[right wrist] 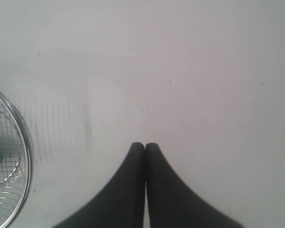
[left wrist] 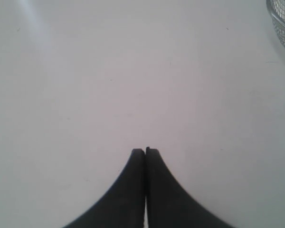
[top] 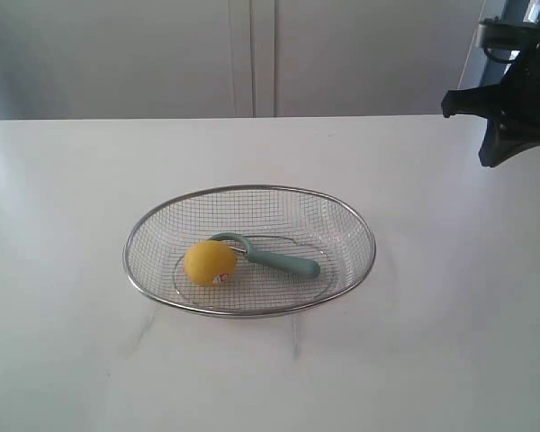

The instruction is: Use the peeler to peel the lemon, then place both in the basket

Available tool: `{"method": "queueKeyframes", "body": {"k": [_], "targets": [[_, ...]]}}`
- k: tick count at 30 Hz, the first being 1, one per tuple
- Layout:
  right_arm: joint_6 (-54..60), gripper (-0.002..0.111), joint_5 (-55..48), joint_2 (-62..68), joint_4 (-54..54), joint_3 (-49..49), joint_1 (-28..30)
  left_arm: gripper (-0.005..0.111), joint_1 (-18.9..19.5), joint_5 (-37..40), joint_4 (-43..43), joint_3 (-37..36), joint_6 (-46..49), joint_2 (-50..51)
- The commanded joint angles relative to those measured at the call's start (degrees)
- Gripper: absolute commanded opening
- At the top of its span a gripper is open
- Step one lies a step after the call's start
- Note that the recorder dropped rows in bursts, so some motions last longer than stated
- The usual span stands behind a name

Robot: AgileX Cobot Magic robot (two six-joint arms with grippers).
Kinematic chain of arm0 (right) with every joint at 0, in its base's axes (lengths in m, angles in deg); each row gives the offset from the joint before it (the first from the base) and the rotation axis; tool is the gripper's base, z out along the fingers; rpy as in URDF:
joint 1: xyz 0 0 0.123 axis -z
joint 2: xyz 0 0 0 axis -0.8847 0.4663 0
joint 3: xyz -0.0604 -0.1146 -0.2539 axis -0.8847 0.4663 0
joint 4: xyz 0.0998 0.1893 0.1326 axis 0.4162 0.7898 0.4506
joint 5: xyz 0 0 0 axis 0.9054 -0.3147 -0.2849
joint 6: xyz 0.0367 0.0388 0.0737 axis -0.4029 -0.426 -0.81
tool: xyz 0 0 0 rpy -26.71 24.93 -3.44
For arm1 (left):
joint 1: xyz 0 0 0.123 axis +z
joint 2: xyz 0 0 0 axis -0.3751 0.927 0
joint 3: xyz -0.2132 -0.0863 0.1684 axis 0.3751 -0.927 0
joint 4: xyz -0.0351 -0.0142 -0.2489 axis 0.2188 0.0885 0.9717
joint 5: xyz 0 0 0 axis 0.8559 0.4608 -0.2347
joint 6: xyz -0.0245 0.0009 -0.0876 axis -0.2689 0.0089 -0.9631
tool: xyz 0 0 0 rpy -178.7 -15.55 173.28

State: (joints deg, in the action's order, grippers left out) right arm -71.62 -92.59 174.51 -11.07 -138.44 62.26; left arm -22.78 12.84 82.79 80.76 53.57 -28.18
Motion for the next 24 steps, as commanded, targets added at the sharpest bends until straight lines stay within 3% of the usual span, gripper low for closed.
{"method": "queueKeyframes", "body": {"k": [1,24], "targets": [[-0.1,0.0,0.4,-0.2,-0.1,0.3,0.6,0.0,0.1,0.2,0.6,-0.5,0.2,-0.2],[-0.1,0.0,0.5,-2.8,-0.1,0.3,0.6,0.0,0.1,0.2,0.6,-0.5,0.2,-0.2]]}}
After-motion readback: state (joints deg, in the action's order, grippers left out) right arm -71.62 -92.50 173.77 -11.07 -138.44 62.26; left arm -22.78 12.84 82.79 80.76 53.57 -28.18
